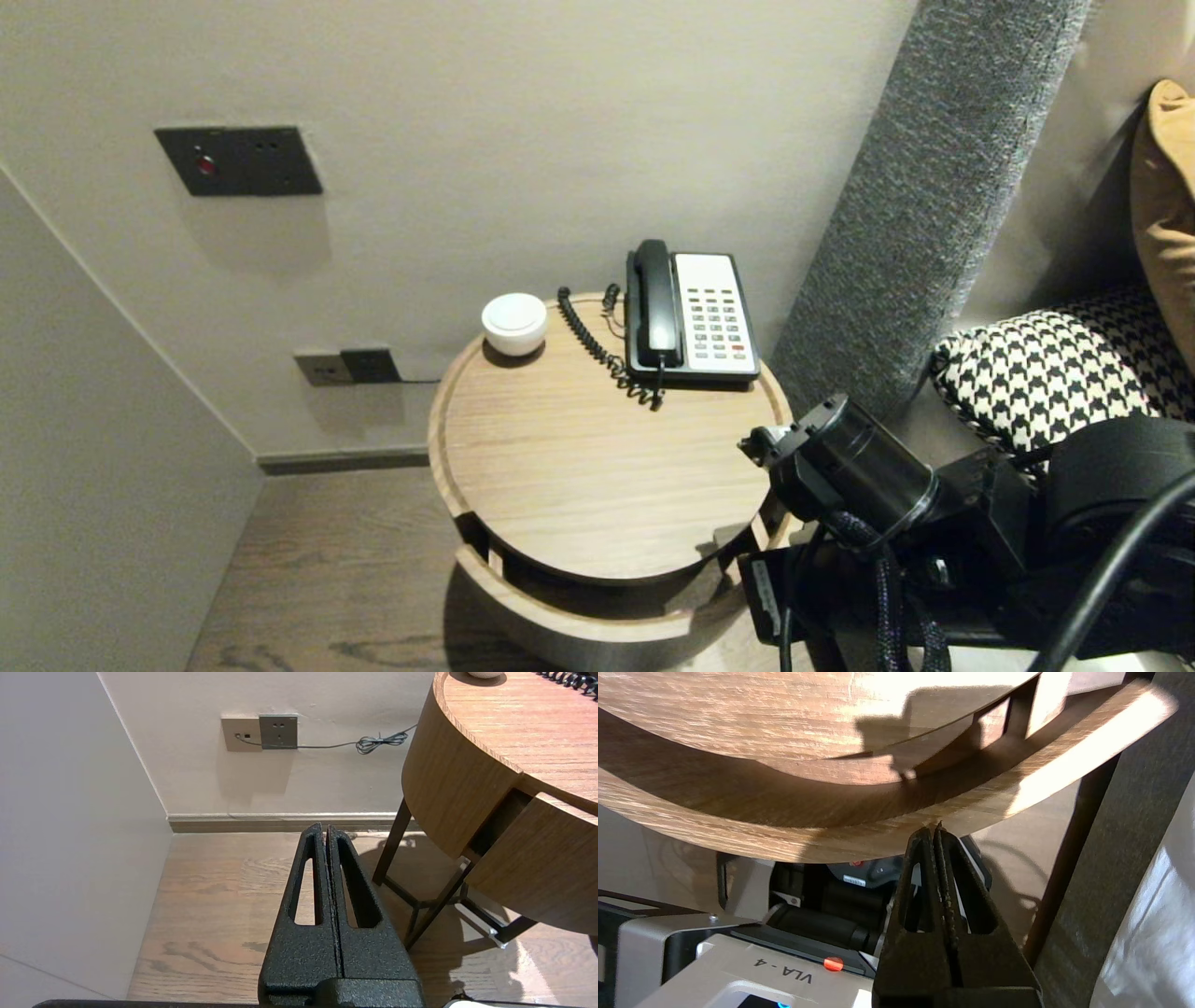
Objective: Open the nightstand drawer
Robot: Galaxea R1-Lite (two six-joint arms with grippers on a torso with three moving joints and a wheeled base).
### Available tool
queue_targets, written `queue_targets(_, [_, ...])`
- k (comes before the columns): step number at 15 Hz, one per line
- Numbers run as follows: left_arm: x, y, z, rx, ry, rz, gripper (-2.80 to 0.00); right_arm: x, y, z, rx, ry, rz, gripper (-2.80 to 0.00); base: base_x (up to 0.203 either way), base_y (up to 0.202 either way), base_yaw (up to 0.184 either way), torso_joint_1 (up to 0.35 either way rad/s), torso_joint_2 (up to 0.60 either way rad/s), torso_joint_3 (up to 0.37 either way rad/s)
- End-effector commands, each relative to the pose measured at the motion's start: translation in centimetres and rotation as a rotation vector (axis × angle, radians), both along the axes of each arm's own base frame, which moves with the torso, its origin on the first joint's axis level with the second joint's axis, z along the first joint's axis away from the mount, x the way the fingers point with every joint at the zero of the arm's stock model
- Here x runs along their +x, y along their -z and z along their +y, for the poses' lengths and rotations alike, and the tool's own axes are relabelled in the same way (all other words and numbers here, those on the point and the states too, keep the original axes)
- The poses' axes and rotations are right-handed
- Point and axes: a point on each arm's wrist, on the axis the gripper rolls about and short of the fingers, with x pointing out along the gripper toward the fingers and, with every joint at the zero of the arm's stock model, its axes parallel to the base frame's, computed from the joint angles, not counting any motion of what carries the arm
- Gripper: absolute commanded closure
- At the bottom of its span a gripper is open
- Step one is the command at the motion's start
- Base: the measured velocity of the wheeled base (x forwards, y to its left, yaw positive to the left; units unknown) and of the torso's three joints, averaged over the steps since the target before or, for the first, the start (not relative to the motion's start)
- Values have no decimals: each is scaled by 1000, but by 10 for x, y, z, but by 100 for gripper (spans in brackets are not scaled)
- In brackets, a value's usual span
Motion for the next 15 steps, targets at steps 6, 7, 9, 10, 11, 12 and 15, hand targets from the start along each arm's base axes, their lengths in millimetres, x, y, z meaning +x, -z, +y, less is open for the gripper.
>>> queue_targets(6, [0, 0, 0, -2, -1, -2, 0, 8, -15, 4, 33, 1, -54, 0, 0, 0, 0, 0, 0, 0])
queue_targets(7, [0, 0, 0, 0, -1, -2, 0, 12, -8, 7, 13, 0, -39, 0, 0, 0, 0, 0, 0, 0])
queue_targets(9, [0, 0, 0, 0, -1, -1, 0, 16, 1, 9, -9, 2, -18, 0, 0, 0, 0, 0, 0, 0])
queue_targets(10, [0, 0, 0, -2, -1, 0, 0, 16, 5, 9, -19, 2, -7, 0, 0, 0, 0, 0, 0, 0])
queue_targets(11, [0, 0, 0, -1, -1, -1, 0, 16, 7, 9, -24, 1, -1, 0, 0, 0, 0, 0, 0, 0])
queue_targets(12, [0, 0, 0, -1, -1, -1, 0, 15, 7, 9, -25, -2, 2, 0, 0, 0, 0, 0, 0, 0])
queue_targets(15, [0, 0, 0, 0, -1, -1, 0, 8, 14, 5, -48, -10, 22, 0, 0, 0, 0, 0, 0, 0])
